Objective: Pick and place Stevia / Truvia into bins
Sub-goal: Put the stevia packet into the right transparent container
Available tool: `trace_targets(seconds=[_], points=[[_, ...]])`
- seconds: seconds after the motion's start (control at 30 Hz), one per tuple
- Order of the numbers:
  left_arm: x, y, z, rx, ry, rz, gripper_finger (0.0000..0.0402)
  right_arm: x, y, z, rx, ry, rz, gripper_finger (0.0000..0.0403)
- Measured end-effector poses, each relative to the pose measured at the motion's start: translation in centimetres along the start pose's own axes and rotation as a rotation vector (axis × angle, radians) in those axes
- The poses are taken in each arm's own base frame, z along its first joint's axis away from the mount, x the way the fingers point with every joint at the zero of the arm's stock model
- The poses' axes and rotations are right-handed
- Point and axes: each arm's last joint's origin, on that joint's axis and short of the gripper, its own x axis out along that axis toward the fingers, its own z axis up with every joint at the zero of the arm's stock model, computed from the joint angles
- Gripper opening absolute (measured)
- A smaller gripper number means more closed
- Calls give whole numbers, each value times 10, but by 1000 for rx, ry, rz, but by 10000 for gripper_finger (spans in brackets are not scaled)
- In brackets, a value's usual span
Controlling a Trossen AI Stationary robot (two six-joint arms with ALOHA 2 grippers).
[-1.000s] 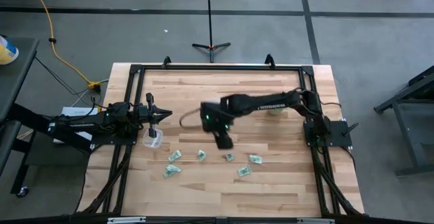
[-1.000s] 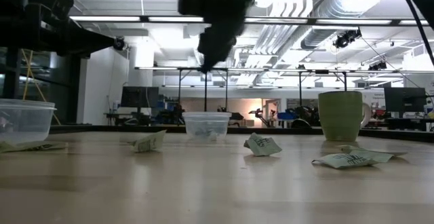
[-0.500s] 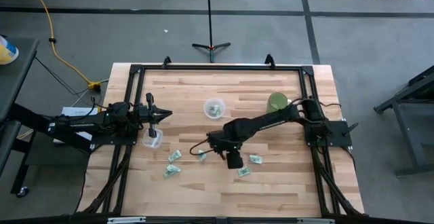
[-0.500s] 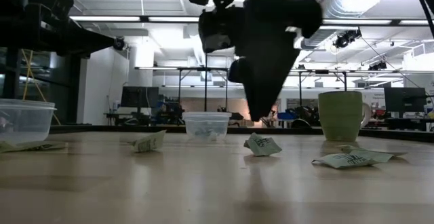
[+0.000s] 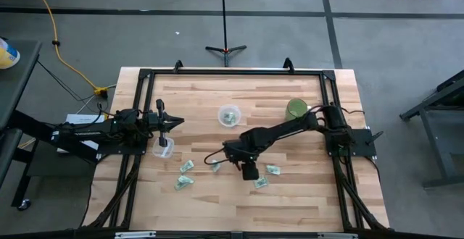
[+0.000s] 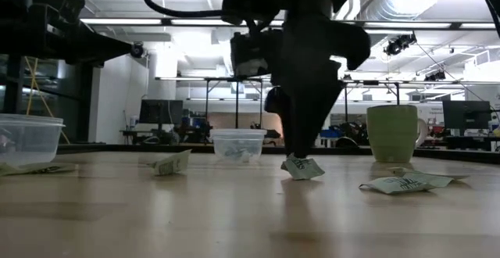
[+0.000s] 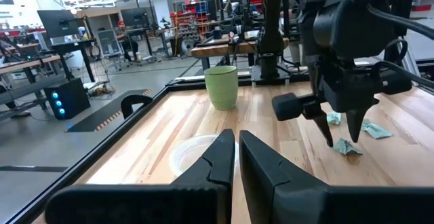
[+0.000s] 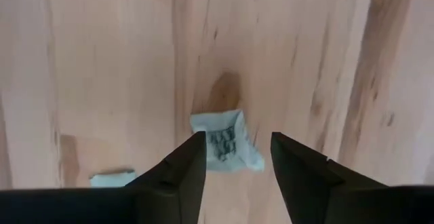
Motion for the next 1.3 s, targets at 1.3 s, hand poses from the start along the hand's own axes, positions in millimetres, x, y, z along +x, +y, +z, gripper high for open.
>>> trace_targets(seconds=[1.3], points=[[0, 0, 0, 0, 0, 0, 60, 1, 3, 1, -64, -11, -1, 4]])
